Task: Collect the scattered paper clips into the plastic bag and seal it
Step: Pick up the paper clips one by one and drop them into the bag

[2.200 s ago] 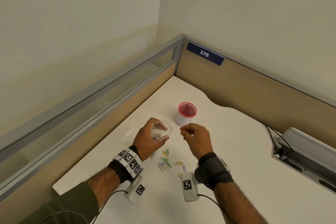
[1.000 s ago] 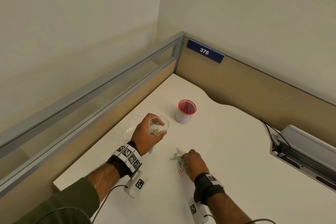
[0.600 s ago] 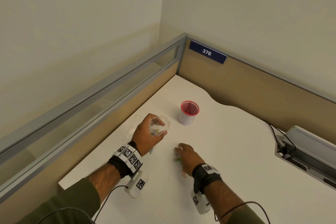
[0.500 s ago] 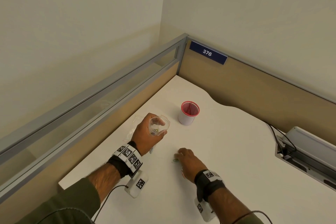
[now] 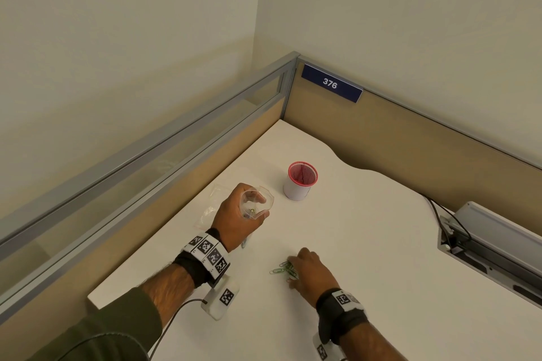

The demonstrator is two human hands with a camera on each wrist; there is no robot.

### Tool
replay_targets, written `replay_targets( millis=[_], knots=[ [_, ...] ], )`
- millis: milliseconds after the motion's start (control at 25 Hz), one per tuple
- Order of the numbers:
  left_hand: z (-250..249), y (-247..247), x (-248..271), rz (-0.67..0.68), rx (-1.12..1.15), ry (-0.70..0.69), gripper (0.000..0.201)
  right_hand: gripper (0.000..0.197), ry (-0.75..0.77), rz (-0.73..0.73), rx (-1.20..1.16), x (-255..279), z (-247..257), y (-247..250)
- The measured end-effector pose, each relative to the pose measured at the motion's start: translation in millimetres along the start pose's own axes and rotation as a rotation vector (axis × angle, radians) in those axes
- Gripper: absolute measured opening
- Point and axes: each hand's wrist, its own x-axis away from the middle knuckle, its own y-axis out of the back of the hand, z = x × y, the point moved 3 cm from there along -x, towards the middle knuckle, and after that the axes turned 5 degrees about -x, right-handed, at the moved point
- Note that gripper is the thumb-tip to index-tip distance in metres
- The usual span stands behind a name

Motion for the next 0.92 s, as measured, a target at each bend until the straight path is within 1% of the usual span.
replay_targets(
  millis=[80,160,240,360,480,600,720,800,920],
  knots=[
    [-0.2,0.2,-0.9,-0.003,0.001,-0.007,0.039,0.029,0.001,-0.051,0.023,-7.5,6.8,-2.3],
    [0.2,1.8,-2.0,-0.008,-0.009,-0.006,0.039,0.018,-0.006,-0.076,0.047,-13.7,12.2,-2.2],
    [0.0,3.7,-2.7,-0.012,-0.021,-0.004,0.039,0.015,-0.008,-0.090,0.078,-20.4,15.8,-1.2],
    [-1.0,4.7,-2.7,-0.016,-0.027,-0.003,0.040,0.015,-0.037,-0.103,0.066,-29.6,15.0,4.7],
    [-0.4,5.1,-3.1,-0.014,-0.009,0.004,0.039,0.014,-0.125,-0.130,-0.054,-34.8,2.4,14.9],
    [2.4,5.3,-4.1,-0.012,0.000,0.006,0.039,0.008,-0.226,-0.151,-0.178,-32.9,-12.8,24.3],
    [2.8,1.2,-3.9,-0.008,-0.008,0.001,0.039,0.024,-0.279,-0.204,-0.289,-23.5,-22.2,34.8],
    [2.9,-1.5,-3.8,0.000,-0.010,0.003,0.039,0.028,-0.282,-0.260,-0.422,-14.3,-17.4,50.7],
    [3.5,-5.6,-4.8,0.017,-0.024,0.001,0.039,0.016,-0.184,-0.421,-0.652,-1.1,11.2,94.1]
  ],
)
